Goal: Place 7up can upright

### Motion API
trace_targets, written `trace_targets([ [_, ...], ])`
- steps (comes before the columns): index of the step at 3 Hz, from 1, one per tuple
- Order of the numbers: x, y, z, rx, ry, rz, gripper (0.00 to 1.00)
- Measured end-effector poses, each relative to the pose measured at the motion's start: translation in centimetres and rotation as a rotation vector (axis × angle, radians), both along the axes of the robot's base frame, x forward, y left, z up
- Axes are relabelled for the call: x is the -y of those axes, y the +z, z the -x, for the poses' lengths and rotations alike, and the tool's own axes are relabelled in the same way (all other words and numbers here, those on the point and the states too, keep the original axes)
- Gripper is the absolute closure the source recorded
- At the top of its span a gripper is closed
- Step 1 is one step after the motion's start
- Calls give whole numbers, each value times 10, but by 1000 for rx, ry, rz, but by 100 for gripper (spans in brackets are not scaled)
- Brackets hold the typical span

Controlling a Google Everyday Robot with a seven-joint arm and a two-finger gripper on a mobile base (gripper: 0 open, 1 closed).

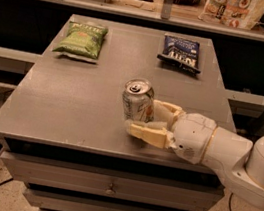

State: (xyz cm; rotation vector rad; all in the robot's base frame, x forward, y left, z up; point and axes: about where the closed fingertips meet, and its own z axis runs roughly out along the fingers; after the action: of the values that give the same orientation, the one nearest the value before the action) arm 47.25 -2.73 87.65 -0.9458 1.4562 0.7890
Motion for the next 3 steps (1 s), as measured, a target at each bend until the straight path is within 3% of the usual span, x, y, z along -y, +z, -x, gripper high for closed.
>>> trace_targets([
  [3,-5,-20,2,-22,-1,-28,28],
])
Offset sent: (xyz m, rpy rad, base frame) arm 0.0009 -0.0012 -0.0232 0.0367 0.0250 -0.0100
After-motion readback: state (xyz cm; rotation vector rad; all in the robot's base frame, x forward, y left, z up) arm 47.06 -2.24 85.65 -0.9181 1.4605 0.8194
